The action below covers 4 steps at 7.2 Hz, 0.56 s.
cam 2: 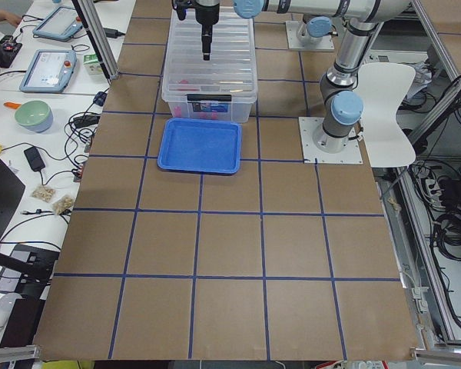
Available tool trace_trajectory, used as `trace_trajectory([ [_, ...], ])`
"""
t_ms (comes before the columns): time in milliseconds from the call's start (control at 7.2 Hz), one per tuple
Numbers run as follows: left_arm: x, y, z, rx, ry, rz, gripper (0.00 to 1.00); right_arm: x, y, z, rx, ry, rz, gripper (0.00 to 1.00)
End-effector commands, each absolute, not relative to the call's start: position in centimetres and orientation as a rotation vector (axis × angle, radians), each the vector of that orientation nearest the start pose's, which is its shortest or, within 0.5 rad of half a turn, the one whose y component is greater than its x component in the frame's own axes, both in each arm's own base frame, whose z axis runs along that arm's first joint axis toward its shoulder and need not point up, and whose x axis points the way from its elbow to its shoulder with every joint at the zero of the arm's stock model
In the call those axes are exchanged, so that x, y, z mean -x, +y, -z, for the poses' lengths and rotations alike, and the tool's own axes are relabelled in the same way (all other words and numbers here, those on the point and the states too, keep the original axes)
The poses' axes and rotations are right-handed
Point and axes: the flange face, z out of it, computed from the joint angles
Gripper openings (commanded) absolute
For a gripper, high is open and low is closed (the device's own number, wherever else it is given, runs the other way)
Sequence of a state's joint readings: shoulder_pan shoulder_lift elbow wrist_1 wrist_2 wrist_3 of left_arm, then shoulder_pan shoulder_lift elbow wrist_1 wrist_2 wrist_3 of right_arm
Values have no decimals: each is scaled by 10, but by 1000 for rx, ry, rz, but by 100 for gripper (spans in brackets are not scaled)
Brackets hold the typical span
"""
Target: Place red block in blue tray from box
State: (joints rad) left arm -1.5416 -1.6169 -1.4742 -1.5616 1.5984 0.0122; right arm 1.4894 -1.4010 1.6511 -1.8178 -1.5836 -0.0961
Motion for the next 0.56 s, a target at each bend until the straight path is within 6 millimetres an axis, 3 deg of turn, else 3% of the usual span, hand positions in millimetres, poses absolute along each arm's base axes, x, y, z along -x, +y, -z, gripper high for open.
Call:
trace_trajectory([
  [0, 115, -520, -513, 28, 3111, 92, 100, -86, -559, -351, 58, 3157, 7, 100],
  [417, 115, -520, -514, 28, 3111, 95, 100, -80, -563, -348, 68, 3157, 4, 100],
])
